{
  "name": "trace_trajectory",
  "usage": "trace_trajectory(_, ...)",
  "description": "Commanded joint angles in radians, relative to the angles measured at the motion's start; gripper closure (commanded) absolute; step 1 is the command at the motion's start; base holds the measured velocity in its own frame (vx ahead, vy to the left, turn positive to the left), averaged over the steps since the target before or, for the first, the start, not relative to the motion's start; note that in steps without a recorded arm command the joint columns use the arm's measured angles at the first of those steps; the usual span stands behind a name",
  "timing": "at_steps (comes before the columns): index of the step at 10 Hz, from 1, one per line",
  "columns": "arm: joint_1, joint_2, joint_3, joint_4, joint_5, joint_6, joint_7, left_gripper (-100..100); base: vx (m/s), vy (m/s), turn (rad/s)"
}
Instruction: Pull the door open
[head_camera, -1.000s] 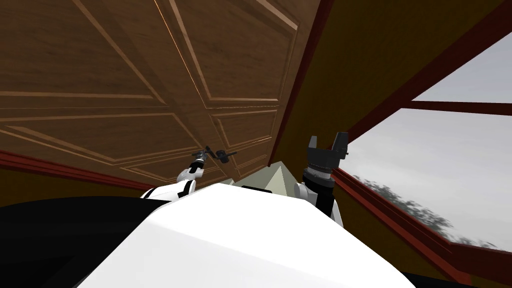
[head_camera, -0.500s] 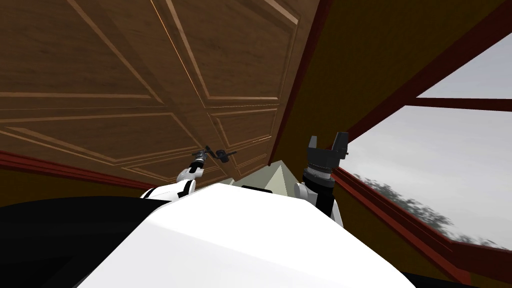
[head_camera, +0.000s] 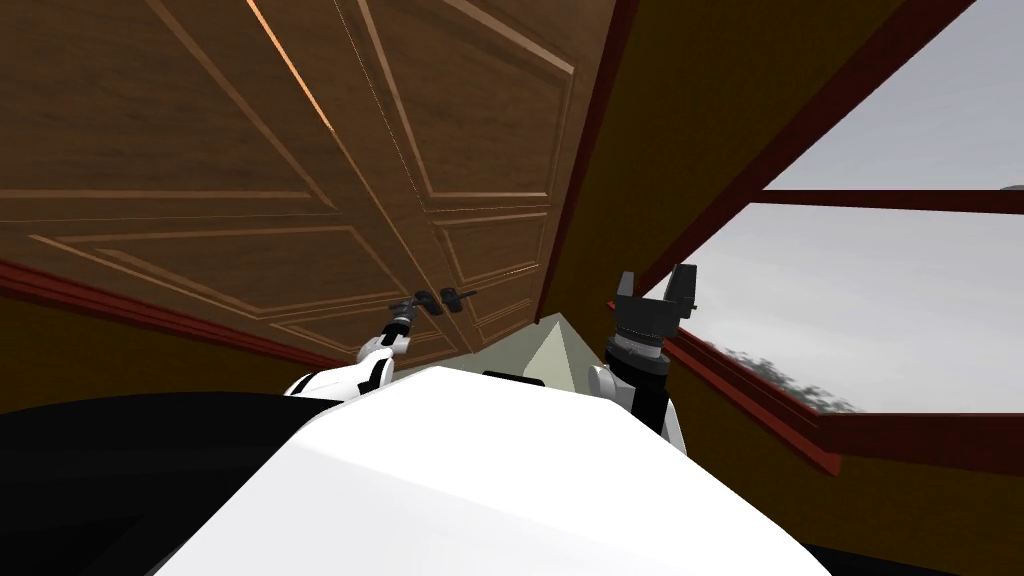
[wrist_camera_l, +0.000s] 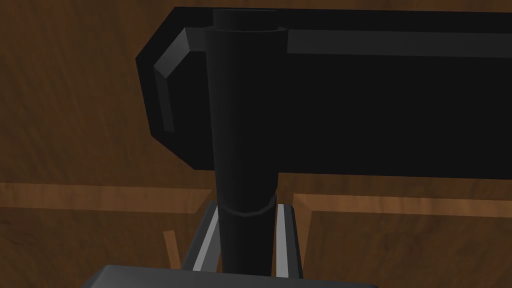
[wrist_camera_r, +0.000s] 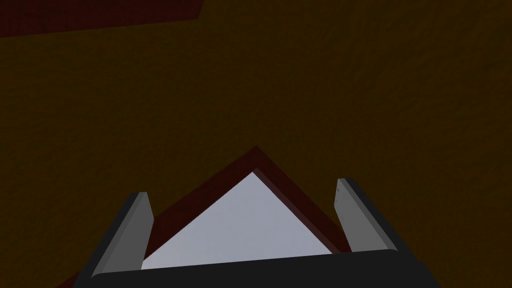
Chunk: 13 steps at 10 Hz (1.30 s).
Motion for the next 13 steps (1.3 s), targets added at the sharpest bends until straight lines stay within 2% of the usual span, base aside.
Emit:
trace_trajectory(1, 0.019, 0.007, 0.008, -0.018, 0.003, 0.016, 0.003, 100, -0.246, 0.005, 0.006)
trace_trajectory(6, 0.018, 0.006, 0.008, -0.018, 0.002, 0.015, 0.003, 100, -0.245, 0.02, 0.018)
trace_trajectory(8, 0.018, 0.006, 0.008, -0.018, 0.002, 0.015, 0.003, 100, -0.117, 0.019, 0.013)
trace_trajectory(13, 0.016, 0.003, 0.007, -0.019, 0.0, 0.014, 0.002, 100, -0.235, 0.033, -0.003)
